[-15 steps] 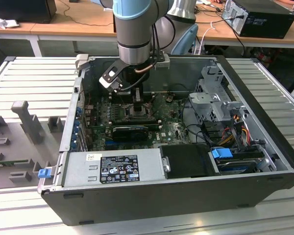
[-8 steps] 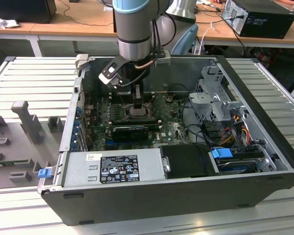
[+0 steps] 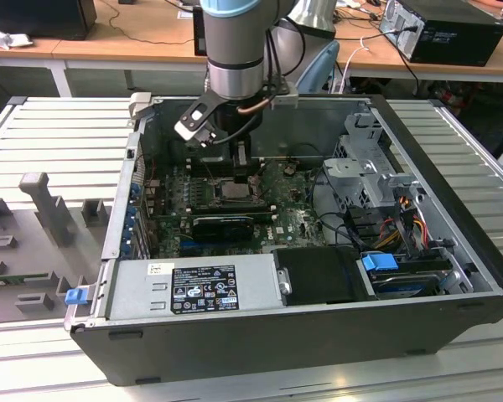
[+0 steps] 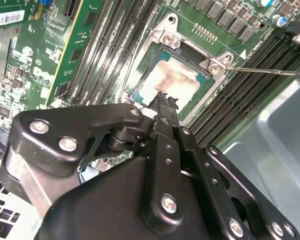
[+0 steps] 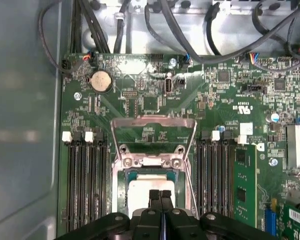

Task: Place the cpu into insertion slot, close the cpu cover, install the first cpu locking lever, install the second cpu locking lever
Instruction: 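Close the cpu cover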

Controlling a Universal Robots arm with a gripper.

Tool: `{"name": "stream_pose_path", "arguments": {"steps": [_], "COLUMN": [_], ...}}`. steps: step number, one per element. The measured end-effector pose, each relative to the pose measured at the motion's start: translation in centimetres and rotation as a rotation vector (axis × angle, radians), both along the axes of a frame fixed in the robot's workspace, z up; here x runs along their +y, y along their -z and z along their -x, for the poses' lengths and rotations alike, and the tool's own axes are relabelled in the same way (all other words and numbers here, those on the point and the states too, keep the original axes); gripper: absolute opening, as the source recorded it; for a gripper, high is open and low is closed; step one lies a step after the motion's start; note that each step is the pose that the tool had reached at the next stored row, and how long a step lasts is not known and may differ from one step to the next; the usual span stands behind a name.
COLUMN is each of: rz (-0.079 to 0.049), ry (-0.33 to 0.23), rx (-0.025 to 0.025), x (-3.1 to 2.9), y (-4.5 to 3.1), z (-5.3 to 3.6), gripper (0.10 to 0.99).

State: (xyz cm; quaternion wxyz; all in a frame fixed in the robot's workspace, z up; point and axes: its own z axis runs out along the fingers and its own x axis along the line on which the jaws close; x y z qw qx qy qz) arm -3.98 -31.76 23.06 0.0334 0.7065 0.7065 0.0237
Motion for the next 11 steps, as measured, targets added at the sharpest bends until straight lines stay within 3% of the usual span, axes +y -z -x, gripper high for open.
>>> {"name": "stream_pose_path", "arguments": {"steps": [11], "rz": [0.000], "ry": [0.000], "rx": [0.0000], "x": [0.00], "y": [-0.46], "z": [-0.10], "gripper": [0.106]}}
